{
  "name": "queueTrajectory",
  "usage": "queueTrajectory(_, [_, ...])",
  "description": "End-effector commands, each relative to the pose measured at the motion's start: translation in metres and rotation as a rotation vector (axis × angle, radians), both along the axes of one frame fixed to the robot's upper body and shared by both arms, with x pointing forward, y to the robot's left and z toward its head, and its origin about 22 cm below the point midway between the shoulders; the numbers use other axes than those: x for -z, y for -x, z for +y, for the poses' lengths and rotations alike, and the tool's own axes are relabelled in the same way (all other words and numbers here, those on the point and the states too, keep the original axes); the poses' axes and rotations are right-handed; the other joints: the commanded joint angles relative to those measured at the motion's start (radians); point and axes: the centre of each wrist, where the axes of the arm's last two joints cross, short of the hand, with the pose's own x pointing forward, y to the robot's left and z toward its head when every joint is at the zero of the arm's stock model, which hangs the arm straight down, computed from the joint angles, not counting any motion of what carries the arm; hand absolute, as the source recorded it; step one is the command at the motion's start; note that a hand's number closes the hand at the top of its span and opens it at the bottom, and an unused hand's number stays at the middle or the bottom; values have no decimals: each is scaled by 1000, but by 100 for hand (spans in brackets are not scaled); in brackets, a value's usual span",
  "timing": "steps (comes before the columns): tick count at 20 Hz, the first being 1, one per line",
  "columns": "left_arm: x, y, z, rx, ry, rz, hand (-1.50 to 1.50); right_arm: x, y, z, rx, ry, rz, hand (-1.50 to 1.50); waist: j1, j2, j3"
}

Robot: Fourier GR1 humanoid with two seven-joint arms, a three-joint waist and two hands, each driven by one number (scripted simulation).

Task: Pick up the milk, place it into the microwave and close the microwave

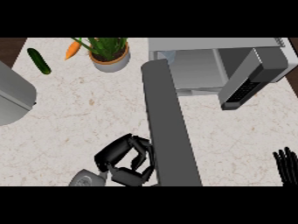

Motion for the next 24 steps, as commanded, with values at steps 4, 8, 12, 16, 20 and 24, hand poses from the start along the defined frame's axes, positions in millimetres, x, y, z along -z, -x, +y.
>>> queueTrajectory(4, [21,22,-60,99,-57,63,150,-35,7,7,-189,-132,-138,-150,-19,8,1])
queueTrajectory(8, [23,38,-82,85,-65,57,150,-67,4,15,-256,-138,-156,-150,-14,7,0])
queueTrajectory(12, [16,48,-105,69,-69,35,150,-94,-6,15,-321,-126,-185,-150,-42,10,-1])
queueTrajectory(16, [4,46,-121,13,-54,-20,150,-103,-5,32,-370,-140,-185,-150,-56,13,0])
queueTrajectory(20, [-1,37,-125,-61,-58,-24,150,-136,-12,40,-448,-100,-198,-150,-87,18,-3])
queueTrajectory(24, [-14,23,-130,-175,-31,-48,150,-146,-12,42,-468,-111,-203,-150,-108,23,-3])
